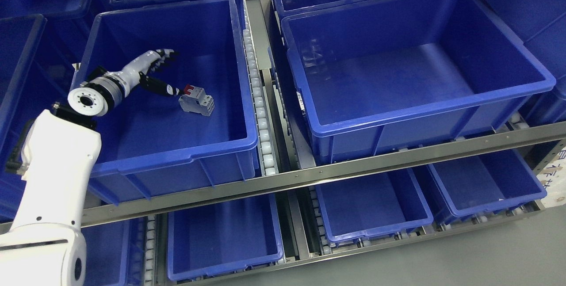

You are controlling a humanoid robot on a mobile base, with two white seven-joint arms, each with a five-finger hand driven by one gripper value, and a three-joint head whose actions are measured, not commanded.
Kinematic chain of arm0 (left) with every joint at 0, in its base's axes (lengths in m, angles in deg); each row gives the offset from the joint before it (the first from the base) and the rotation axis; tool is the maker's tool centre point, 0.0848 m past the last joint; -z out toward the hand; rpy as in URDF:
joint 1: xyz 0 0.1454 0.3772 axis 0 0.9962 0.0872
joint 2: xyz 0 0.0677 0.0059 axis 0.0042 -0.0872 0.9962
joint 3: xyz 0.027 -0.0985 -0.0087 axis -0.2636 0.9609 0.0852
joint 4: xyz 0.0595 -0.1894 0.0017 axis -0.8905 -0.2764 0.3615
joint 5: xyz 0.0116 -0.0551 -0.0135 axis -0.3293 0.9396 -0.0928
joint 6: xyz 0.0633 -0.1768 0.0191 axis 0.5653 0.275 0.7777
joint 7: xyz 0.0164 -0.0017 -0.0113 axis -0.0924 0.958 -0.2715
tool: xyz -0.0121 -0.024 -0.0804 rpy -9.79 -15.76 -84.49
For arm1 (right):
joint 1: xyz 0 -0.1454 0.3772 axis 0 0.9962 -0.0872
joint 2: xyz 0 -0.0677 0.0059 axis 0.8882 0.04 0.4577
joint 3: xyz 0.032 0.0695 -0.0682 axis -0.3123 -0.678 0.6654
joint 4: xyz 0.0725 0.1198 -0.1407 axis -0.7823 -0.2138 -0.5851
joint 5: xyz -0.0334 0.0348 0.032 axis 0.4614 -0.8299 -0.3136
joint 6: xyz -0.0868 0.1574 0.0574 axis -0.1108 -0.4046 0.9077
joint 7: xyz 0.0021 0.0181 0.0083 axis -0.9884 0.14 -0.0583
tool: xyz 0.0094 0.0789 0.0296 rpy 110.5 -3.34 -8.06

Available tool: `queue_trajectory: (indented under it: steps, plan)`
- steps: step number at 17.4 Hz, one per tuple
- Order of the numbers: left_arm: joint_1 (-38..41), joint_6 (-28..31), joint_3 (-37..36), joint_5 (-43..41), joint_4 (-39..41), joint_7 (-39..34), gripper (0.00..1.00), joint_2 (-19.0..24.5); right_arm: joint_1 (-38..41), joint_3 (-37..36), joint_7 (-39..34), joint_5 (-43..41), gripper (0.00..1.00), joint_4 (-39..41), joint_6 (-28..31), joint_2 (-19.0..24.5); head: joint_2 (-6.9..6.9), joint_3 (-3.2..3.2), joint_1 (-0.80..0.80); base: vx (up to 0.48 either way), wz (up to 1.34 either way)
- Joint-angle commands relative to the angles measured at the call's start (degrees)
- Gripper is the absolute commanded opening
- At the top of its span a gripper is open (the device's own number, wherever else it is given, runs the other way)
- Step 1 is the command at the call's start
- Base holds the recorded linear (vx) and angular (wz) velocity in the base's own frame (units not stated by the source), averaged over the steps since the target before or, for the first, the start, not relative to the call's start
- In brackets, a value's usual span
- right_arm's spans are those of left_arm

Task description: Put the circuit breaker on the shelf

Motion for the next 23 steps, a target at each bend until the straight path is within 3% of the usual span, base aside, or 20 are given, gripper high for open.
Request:
queue_trajectory:
  steps: [1, 3, 5, 10, 13, 16, 23]
  plan:
    - [-0.9, -0.5, 18.7, 4.6, 5.9, -12.3, 0.99, -5.9, 0.0, 1.1, 0.0, 0.0, 1.00, 0.0, 13.1, -1.0, 0.00, 0.00, 0.00, 0.000, 0.00]
    - [-1.0, -0.5, 25.1, 14.6, 6.1, -19.8, 0.99, -10.2, 0.0, 1.1, 0.0, 0.0, 1.00, 0.0, 13.1, -1.0, 0.00, 0.00, 0.00, 0.000, 0.00]
    - [0.0, -0.8, 26.2, 22.5, 10.0, -24.6, 0.99, -11.7, 0.0, 1.1, 0.0, 0.0, 1.00, 0.0, 13.1, -1.0, 0.00, 0.00, 0.00, 0.000, 0.00]
    - [9.1, 1.6, 20.5, 22.6, 30.6, -24.5, 0.99, -14.7, 0.0, 1.1, 0.0, 0.0, 1.00, 0.0, 13.1, -1.0, 0.00, 0.00, 0.00, 0.000, 0.00]
    - [16.5, 9.8, 14.9, 22.8, 45.0, -24.5, 1.00, -14.7, 0.0, 1.1, 0.0, 0.0, 1.00, 0.0, 13.1, -1.0, 0.00, 0.00, 0.00, 0.000, 0.00]
    - [20.1, 10.5, 13.8, 22.8, 47.5, -24.4, 1.00, -14.7, 0.0, 1.1, 0.0, 0.0, 1.00, 0.0, 13.1, -1.0, 0.00, 0.00, 0.00, 0.000, 0.00]
    - [20.3, 11.0, 14.4, 22.7, 48.0, -24.4, 1.00, -14.1, 0.0, 1.1, 0.0, 0.0, 1.00, 0.0, 13.1, -1.0, 0.00, 0.00, 0.00, 0.000, 0.00]
